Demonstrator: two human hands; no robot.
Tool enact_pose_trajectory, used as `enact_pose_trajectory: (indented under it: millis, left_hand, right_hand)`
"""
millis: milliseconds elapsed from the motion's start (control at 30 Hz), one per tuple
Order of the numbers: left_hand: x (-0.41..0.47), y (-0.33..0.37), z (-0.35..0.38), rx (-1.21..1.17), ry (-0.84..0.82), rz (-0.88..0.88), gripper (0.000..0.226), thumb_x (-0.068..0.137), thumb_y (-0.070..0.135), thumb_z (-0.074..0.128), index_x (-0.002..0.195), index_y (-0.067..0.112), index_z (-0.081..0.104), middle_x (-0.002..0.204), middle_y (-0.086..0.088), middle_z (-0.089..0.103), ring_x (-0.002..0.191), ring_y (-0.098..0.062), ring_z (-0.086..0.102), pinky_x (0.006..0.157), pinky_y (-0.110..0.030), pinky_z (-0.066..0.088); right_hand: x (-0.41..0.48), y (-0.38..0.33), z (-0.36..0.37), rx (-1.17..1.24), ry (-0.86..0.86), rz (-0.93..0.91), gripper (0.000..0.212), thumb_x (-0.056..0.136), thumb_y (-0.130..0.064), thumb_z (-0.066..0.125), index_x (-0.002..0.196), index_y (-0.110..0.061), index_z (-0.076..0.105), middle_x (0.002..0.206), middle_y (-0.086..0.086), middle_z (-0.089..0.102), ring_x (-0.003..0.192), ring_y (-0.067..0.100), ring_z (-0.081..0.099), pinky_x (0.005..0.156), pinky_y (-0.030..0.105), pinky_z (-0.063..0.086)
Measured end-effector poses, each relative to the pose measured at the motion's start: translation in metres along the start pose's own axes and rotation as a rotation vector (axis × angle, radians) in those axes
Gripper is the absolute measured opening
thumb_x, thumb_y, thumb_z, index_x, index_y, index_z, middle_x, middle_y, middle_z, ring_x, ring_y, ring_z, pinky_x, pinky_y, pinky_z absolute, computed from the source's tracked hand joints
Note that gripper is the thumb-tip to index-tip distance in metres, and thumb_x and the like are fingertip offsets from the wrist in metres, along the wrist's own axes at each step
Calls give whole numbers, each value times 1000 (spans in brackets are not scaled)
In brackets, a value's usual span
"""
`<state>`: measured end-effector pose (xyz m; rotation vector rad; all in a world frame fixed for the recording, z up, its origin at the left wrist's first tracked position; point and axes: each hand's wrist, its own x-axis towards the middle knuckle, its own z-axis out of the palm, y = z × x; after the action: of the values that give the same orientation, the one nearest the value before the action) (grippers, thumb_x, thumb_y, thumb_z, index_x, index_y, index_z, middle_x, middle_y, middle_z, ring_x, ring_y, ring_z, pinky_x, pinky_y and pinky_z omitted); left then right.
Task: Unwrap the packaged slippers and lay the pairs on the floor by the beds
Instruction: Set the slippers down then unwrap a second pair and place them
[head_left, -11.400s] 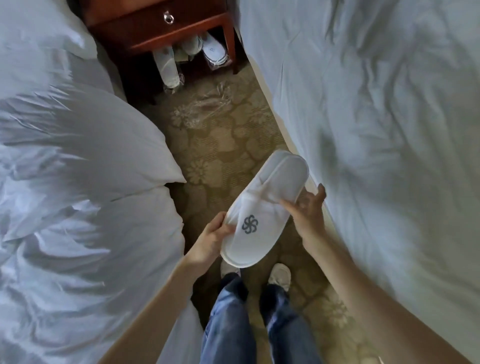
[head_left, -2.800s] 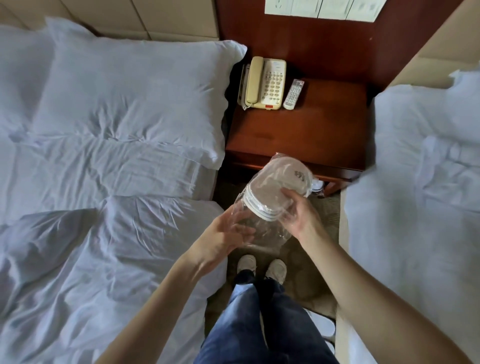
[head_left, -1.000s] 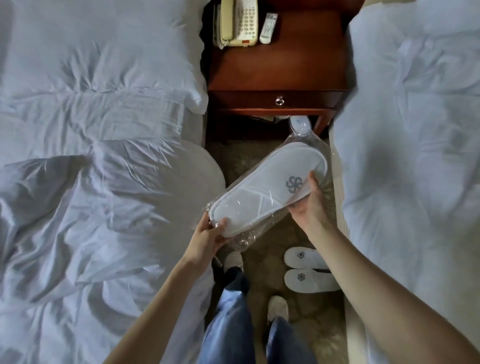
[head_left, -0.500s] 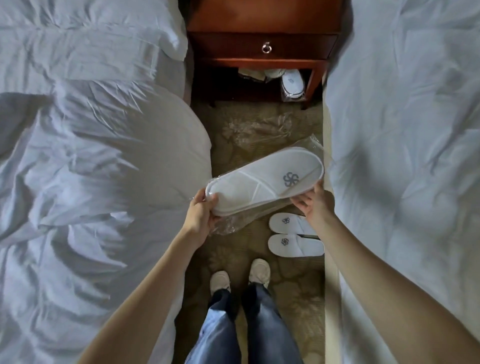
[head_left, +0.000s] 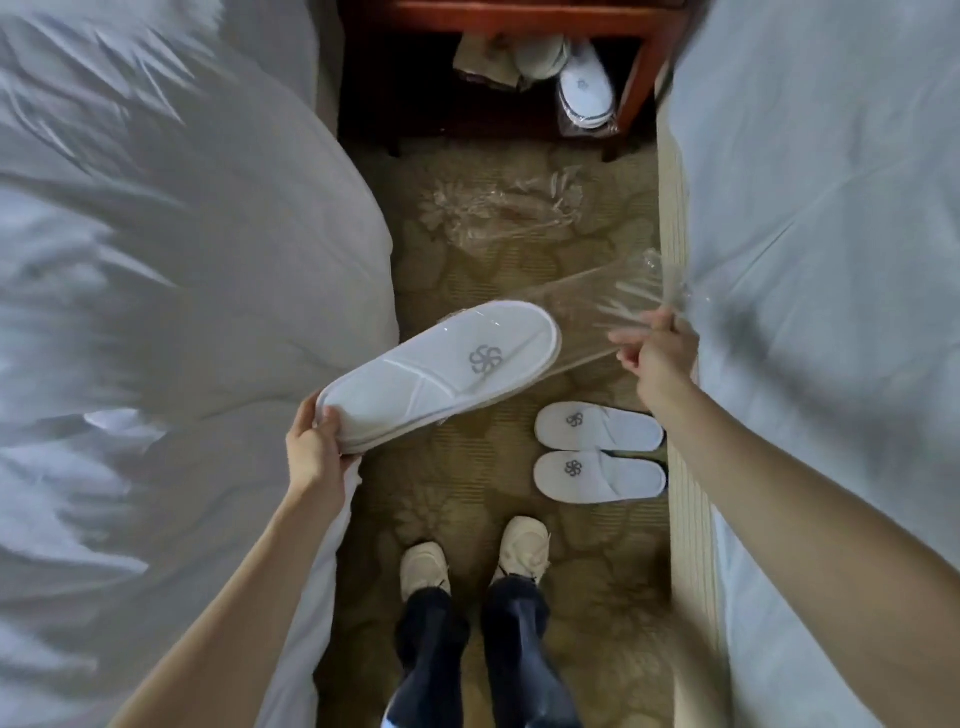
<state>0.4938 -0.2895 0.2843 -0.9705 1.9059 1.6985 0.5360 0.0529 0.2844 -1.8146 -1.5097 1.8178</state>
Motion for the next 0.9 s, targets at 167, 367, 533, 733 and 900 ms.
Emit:
enact_pose_trajectory:
  millis: [167, 367, 533, 733, 900]
  left_hand:
    - [43, -80, 9, 58, 88, -109, 34, 101, 23, 36, 134, 27, 46, 123, -2, 49, 110, -25, 51, 73, -35, 52]
    - [86, -164, 13, 312, 113, -69, 35, 102, 29, 33, 135, 29, 42, 133, -5, 47, 119, -27, 47, 103, -44, 42]
    - [131, -199, 34, 368, -9, 6, 35, 102, 24, 34, 136, 32, 42, 124, 8, 42, 109, -11, 42, 92, -28, 34]
    - [210, -202, 88, 322, -121, 105, 34, 102, 25, 36, 134, 29, 45, 124, 6, 47, 113, -14, 45, 92, -30, 37]
    - [268, -216, 133, 219, -177, 191, 33, 102, 22, 36, 132, 22, 50, 126, 3, 51, 115, -15, 48, 95, -31, 39]
  right_hand:
    - [38, 4, 42, 184, -1, -122, 21, 101, -11, 34, 97, -1, 52, 73, 23, 62, 50, 26, 59, 53, 33, 52]
    - [84, 3, 93, 43, -15, -369, 31, 103, -25, 36, 82, -15, 56, 84, 15, 68, 61, 17, 64, 65, 27, 57]
    - [124, 20, 127, 281, -62, -230, 28, 100, -20, 46, 78, -10, 59, 82, 10, 68, 70, 29, 72, 67, 32, 61]
    - [195, 49, 155, 440, -192, -150, 29, 91, 6, 36, 114, 9, 54, 108, 29, 60, 76, 35, 71, 69, 35, 61]
    - [240, 72, 173, 568, -210, -56, 26, 90, 10, 42, 112, 2, 52, 87, 19, 62, 76, 30, 72, 66, 32, 61]
